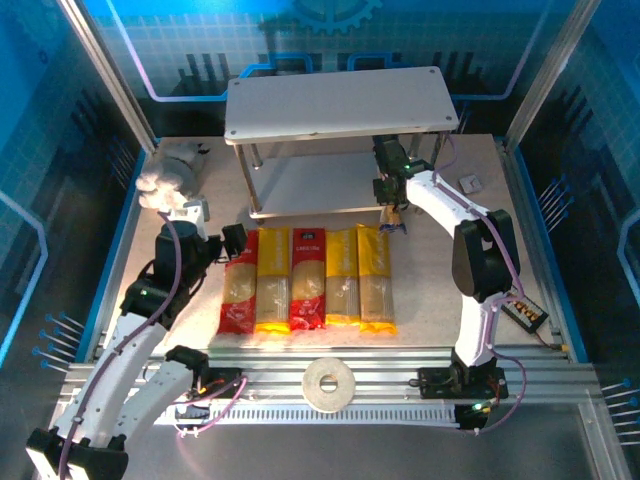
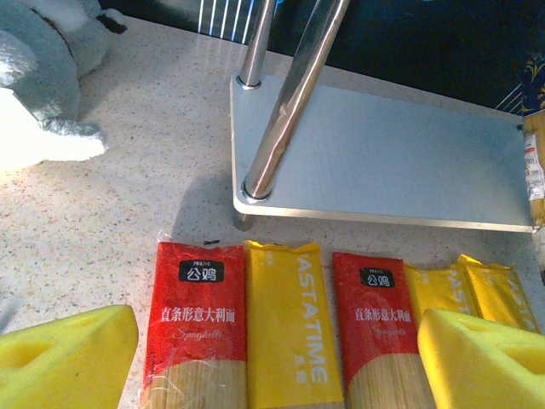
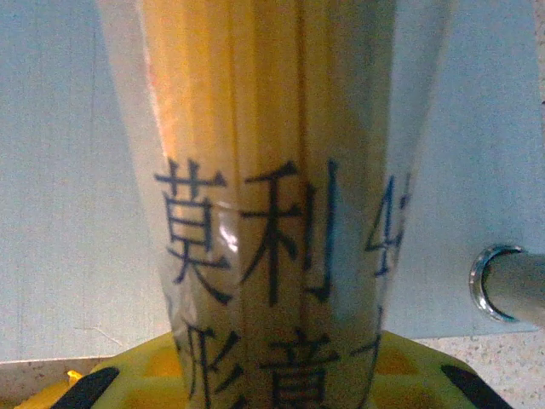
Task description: Place and organize the pasta boxes and bags onto the shelf
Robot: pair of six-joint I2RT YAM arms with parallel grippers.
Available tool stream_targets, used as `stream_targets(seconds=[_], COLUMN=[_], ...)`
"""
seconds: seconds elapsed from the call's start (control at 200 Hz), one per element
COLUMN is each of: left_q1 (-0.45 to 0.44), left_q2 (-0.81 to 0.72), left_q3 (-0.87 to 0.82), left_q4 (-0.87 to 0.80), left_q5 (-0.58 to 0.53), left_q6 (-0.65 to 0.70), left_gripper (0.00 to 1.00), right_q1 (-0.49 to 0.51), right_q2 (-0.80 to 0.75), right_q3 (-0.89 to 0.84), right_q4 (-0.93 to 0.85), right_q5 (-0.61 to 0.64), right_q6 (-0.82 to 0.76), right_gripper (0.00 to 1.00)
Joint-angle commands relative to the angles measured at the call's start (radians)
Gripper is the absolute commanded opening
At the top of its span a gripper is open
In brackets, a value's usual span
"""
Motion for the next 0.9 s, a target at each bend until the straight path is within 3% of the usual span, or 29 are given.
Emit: stream_targets(seconds=[0.0,0.13,0.375,0.57,0.69,0.895], left_q1=[-0.005,-0.005,-0.005,-0.005,-0.005,-0.006], left_q2=[-0.001,-0.001,-0.006,-0.008,-0.008,-0.012], left_q3=[0.046,0.052,0.06,0.062,0.063,0.05], left_q4=[-0.019,-0.022,-0.036,-0.04,-0.041,-0.04], left_q5=[-0.005,-0.003,-0.007,-0.008,-0.007,-0.01], left_q6=[0.01,0.008,0.01,0.01,0.01,0.007], left_gripper=[0.87,0.87,0.87,0.87,0.87,0.87], right_q1=[-0.008,-0.005,-0.002,-0.001,0.002,0.005], right_q2=[0.003,0.024,0.07,0.075,0.052,-0.076], right_q3=[0.033,0.037,0.067,0.068,0.039,-0.089], right_q4=[0.122,0.145,0.149,0.155,0.18,0.267], right_q5=[0.061,0.057,0.05,0.047,0.051,0.035], right_q6=[0.0,-0.006,-0.014,-0.013,-0.013,-0.001], right_gripper=[0.14,0.21,0.54,0.7,0.85,0.9])
